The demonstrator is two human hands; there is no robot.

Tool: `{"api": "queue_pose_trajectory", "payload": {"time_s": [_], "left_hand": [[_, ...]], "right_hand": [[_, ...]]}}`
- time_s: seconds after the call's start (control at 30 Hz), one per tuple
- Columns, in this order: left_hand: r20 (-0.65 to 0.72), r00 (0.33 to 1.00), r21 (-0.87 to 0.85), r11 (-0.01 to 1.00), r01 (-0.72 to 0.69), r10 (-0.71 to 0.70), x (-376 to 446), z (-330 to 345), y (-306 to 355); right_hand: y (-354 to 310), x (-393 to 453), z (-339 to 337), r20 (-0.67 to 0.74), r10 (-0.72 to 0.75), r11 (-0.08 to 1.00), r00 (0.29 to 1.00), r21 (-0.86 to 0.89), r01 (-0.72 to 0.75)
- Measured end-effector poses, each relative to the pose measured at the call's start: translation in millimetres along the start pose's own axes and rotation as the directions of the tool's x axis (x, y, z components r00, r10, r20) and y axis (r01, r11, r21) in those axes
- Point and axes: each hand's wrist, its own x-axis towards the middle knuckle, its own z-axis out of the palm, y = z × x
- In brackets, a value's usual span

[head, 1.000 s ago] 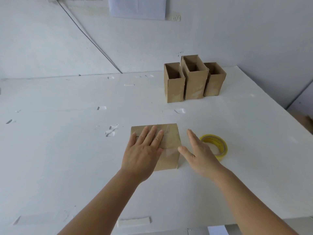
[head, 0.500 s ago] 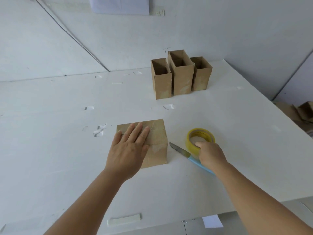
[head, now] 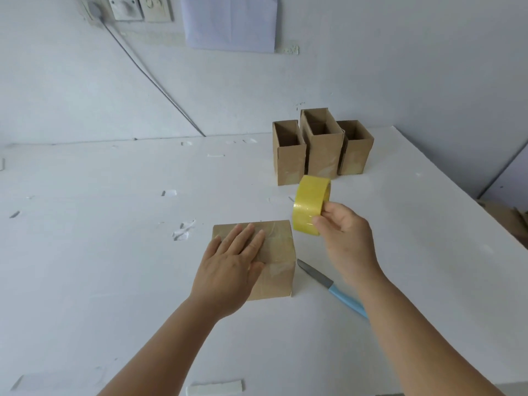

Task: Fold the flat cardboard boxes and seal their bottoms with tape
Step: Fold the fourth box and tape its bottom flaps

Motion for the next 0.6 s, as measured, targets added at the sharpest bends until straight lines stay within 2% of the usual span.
{"api": "queue_pose_trajectory", "payload": {"time_s": [0.13, 0.2, 0.27, 0.37, 0.43, 0.5, 0.6], "left_hand": [[-0.02, 0.999, -0.149, 0.989, 0.023, -0.027, 1.6, -6.3, -1.3], [-0.039, 0.996, -0.309, 0.949, 0.063, -0.079, 2.7, -11.5, -0.9], [-0.026, 0.982, -0.565, 0.813, 0.138, -0.185, 2.5, -18.7, -1.3], [0.018, 0.938, -0.851, 0.488, 0.195, -0.345, -0.3, -26.8, -3.8], [0.015, 0.917, -0.914, 0.368, 0.174, -0.398, -0.4, -30.3, -5.4], [0.026, 0.896, -0.943, 0.287, 0.17, -0.444, 1.2, -34.6, -4.1], [0.069, 0.828, -0.963, 0.18, 0.201, -0.557, 6.5, -36.3, -2.5]], "right_hand": [[-15.1, -8.5, 30.1, 0.05, -0.073, 0.995, 0.996, 0.073, 0.07], [-15.6, -12.5, 44.9, 0.068, -0.091, 0.994, 0.994, 0.069, 0.086], [-13.1, -16.2, 57.5, 0.078, -0.098, 0.994, 0.992, 0.054, 0.094], [-8.5, -20.3, 70.6, 0.085, -0.119, 0.992, 0.989, 0.042, 0.116], [-6.8, -21.2, 75.4, 0.085, -0.135, 0.99, 0.987, 0.042, 0.132], [-5.4, -20.8, 78.2, 0.082, -0.151, 0.988, 0.985, 0.028, 0.149], [-4.4, -21.1, 81.1, 0.071, -0.158, 0.987, 0.985, 0.018, 0.157]]}}
